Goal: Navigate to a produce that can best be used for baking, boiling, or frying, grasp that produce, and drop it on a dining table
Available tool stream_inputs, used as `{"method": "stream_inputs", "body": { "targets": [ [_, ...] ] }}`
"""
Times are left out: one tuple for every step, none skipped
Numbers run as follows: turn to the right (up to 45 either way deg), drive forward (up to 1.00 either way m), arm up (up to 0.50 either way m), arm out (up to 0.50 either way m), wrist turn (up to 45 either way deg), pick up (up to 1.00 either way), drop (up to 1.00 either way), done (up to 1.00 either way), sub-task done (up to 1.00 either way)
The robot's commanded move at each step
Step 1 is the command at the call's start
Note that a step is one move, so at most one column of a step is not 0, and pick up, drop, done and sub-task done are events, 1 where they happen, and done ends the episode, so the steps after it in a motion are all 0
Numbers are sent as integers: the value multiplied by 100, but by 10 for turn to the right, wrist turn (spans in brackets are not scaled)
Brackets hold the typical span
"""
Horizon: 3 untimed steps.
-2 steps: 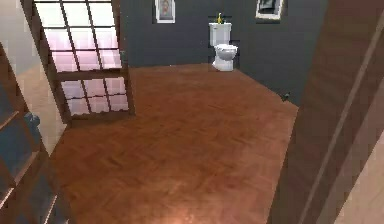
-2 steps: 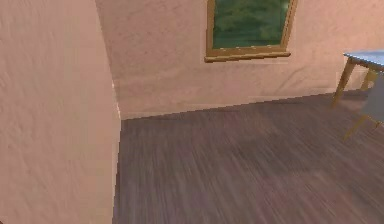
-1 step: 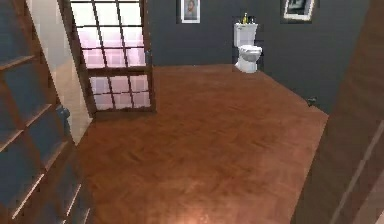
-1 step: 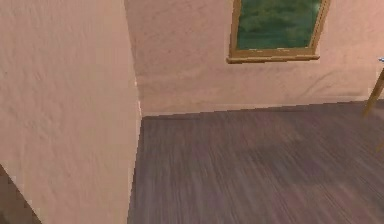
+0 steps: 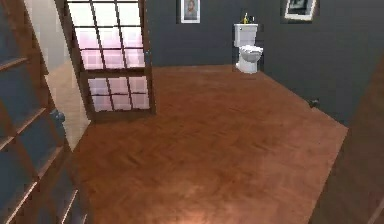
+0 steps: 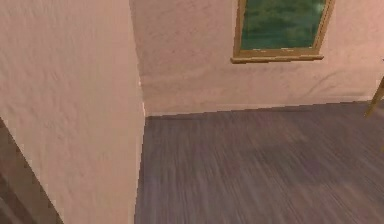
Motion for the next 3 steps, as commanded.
{"method": "stream_inputs", "body": {
  "targets": [
    [-150,0,0,0,0,0,0,0,0],
    [0,100,0,0,0,0,0,0,0],
    [-90,0,0,0,0,0,0,0,0]
  ]
}}
